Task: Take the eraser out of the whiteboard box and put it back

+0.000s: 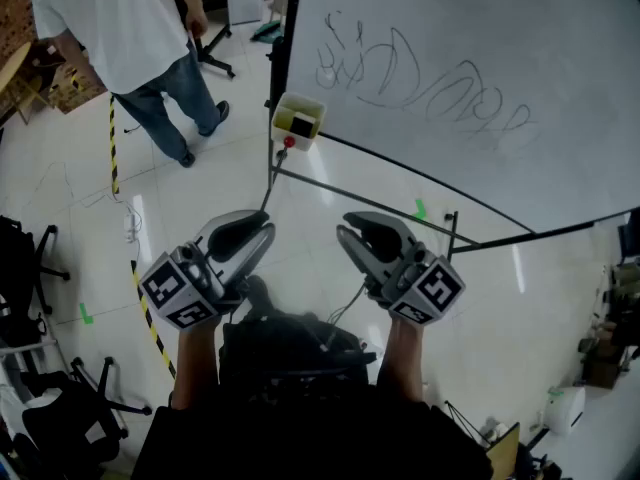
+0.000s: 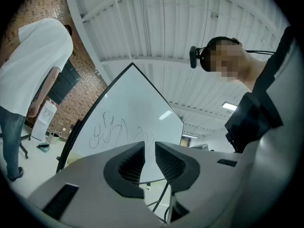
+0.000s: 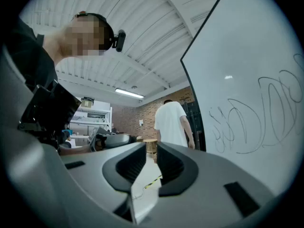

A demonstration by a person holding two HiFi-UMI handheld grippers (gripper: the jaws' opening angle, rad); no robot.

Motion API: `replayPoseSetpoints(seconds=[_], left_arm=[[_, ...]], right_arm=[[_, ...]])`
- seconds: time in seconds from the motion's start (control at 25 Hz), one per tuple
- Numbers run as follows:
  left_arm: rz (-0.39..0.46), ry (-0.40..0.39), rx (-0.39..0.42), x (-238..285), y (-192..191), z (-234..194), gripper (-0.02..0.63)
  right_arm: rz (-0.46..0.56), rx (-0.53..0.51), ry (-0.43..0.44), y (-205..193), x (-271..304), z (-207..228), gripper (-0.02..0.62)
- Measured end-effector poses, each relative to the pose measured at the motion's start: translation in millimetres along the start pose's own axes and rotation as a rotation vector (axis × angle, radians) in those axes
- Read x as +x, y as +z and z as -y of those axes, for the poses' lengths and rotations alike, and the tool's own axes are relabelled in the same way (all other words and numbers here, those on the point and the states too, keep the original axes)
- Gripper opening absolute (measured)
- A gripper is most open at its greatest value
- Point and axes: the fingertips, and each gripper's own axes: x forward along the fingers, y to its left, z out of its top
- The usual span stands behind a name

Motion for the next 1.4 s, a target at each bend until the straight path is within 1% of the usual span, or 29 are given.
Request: replayPoseSetpoints(seconds=[0.2,0.32,0.52,0.68,0.72,0.8,1.0,1.12,1.28,1.4], left_arm=[[-0.002,-0.017,-0.023,-15,16,-35,0.063],[-0.002,-0.033,-0.046,-23,18,-52,0.063],[-0.008,-0.047,-0.080,-20,16,-71,0.063],[-0.020,-0.040,-0.081,-12,14,-84,0.063],[-0.021,-0.035,-0.077,-9,14,-87,0.063],[-0.021,-0.020,-0.065,-4,15,-92,0.063],[-0.011,0.051,-0.042,19,23,-112,0.063],[-0.013,0.076,-0.009,42,27,-121,0.063],[-0.010,0.125,0.014,68,30,-130,0.063],[-0.028,0.171,0.023,80,25,-137,0.063]], right_arm=[[-0.016,0.006,-0.026,-1,40,9,0.084],[-0.026,0.014,-0.049,-6,56,10,0.084],[-0.048,0.027,-0.083,-13,65,21,0.084],[-0.042,0.036,-0.088,-15,68,38,0.084],[-0.040,0.039,-0.084,-16,69,43,0.084],[-0.032,0.043,-0.069,-15,72,54,0.104],[-0.016,0.038,-0.004,-7,82,91,0.110],[-0.006,0.026,0.027,0,82,118,0.110],[-0.008,0.039,0.061,-4,77,152,0.122],[-0.011,0.049,0.080,-10,76,172,0.126]])
